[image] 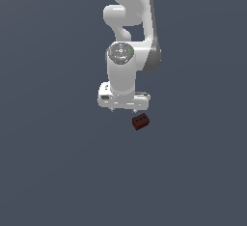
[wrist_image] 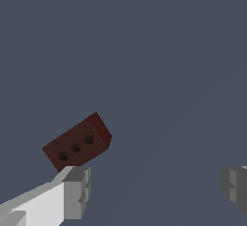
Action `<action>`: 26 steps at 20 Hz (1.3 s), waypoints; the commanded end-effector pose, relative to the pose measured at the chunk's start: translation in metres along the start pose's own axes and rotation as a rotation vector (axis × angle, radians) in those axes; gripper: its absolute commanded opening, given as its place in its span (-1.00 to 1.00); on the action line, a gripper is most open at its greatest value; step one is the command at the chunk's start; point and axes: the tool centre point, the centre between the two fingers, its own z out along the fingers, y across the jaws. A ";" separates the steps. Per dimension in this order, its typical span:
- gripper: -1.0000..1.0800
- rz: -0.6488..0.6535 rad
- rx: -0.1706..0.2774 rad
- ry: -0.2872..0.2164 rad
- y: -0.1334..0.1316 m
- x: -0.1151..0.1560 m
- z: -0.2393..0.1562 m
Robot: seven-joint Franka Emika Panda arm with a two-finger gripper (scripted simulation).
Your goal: Pick up the object and move it to a goal position.
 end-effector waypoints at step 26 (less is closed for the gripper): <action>0.92 0.587 0.003 0.032 -0.054 -0.008 0.045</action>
